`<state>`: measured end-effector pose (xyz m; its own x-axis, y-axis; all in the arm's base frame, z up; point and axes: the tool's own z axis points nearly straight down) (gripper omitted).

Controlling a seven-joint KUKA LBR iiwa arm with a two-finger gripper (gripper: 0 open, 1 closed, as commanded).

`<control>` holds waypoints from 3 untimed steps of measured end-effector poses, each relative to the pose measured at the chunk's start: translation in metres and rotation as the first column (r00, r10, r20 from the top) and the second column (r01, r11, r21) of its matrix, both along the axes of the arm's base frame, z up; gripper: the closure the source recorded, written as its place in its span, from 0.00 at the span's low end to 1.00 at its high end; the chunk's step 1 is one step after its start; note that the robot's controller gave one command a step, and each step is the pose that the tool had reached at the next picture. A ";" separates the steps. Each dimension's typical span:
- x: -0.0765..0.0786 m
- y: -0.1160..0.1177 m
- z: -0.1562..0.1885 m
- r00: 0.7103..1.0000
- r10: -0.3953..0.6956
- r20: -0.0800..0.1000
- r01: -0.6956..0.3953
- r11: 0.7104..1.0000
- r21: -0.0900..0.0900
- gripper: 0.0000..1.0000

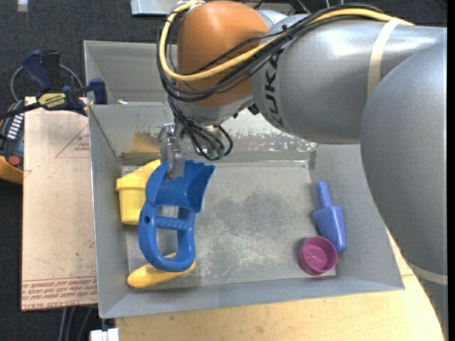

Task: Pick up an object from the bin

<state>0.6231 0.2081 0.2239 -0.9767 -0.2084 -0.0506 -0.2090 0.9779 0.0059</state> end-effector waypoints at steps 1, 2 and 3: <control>-0.021 -0.003 -0.026 0.980 0.196 -0.012 -0.196 0.980 -0.010 1.00; -0.017 0.018 -0.107 0.995 0.095 0.004 -0.095 0.995 -0.005 1.00; -0.026 0.012 -0.134 0.986 0.169 -0.007 -0.169 0.986 -0.014 1.00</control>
Offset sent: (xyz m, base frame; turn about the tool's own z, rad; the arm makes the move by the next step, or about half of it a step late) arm -0.0186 0.0274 -0.1407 -0.0623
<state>0.5971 0.2203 0.0902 -0.9277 -0.3711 -0.0410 -0.3712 0.9285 -0.0064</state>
